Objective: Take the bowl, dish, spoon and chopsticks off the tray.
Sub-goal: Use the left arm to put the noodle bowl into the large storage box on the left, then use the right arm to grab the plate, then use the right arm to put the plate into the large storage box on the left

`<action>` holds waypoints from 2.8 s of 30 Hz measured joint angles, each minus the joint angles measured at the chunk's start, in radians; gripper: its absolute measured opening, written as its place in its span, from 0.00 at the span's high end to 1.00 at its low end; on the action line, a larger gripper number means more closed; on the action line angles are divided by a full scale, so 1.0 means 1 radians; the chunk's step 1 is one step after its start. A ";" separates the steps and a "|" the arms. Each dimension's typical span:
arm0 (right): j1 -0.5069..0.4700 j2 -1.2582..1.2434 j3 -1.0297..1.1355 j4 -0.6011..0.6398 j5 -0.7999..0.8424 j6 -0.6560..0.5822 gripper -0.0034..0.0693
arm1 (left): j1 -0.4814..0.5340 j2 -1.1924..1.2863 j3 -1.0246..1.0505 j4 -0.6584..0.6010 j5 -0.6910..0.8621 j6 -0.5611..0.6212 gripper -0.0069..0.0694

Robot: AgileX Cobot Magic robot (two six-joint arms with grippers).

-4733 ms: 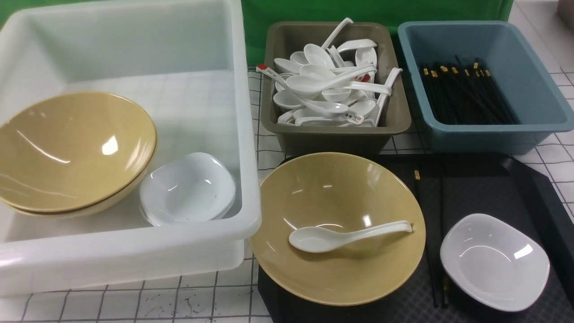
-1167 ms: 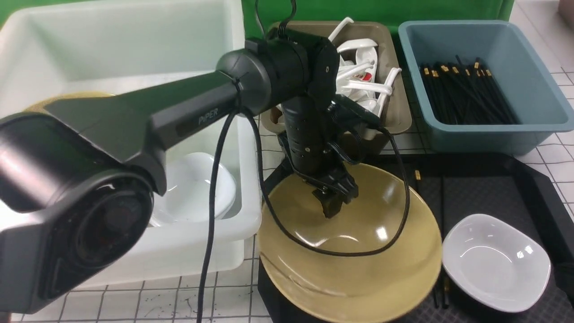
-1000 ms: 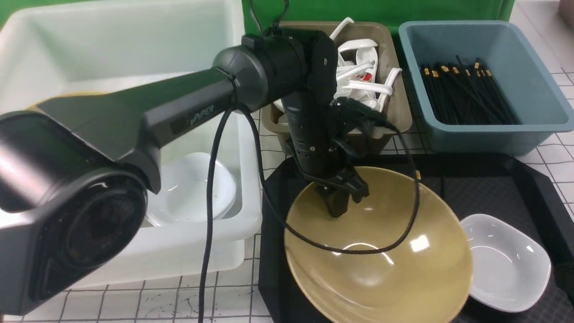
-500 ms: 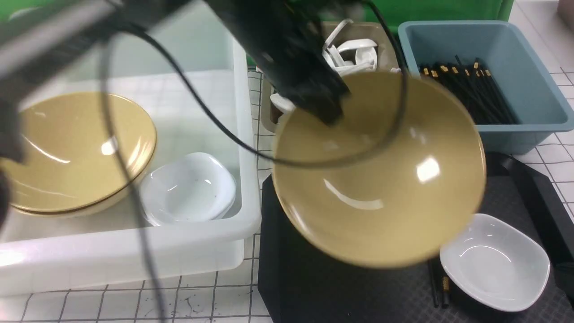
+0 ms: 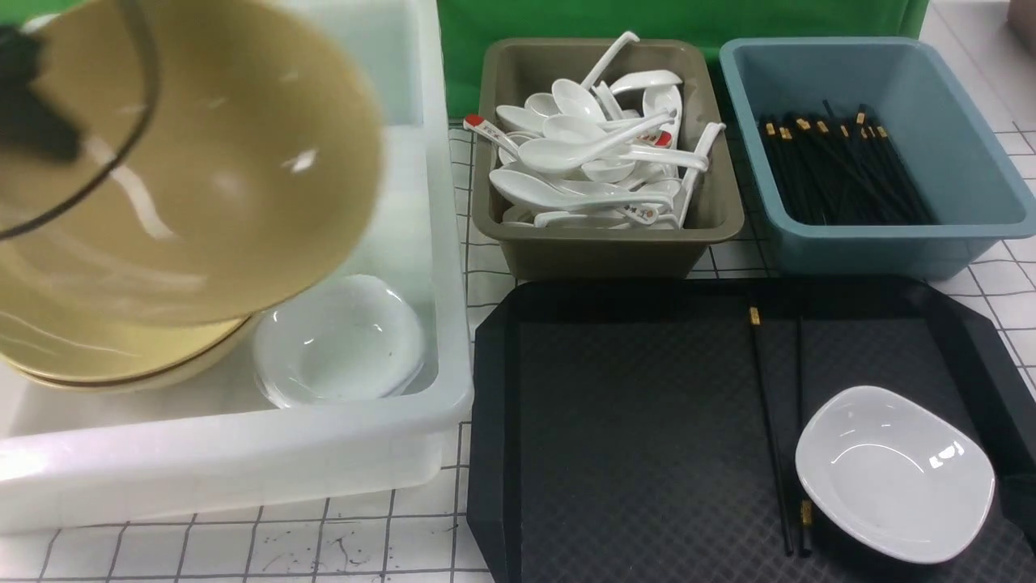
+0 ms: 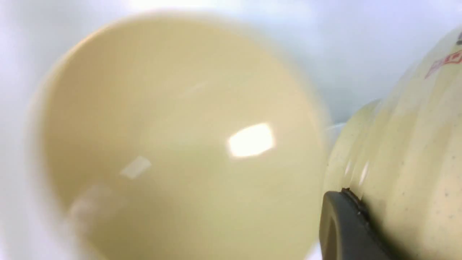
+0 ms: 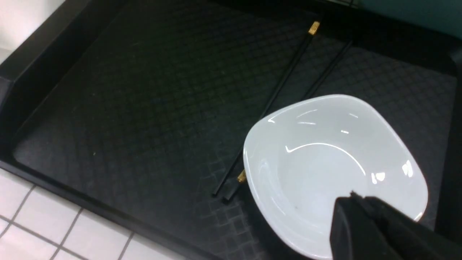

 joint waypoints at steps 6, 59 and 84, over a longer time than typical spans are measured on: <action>0.000 0.000 0.001 0.001 -0.023 0.000 0.89 | 0.113 -0.020 0.117 0.020 -0.200 -0.022 0.90; -0.025 1.070 -0.432 -0.415 0.018 0.491 0.30 | -0.636 -0.922 0.698 0.579 -0.404 -0.322 0.92; 0.220 0.759 -0.838 -0.097 0.169 0.288 0.85 | -0.636 -1.406 1.102 1.305 -0.722 -1.175 0.92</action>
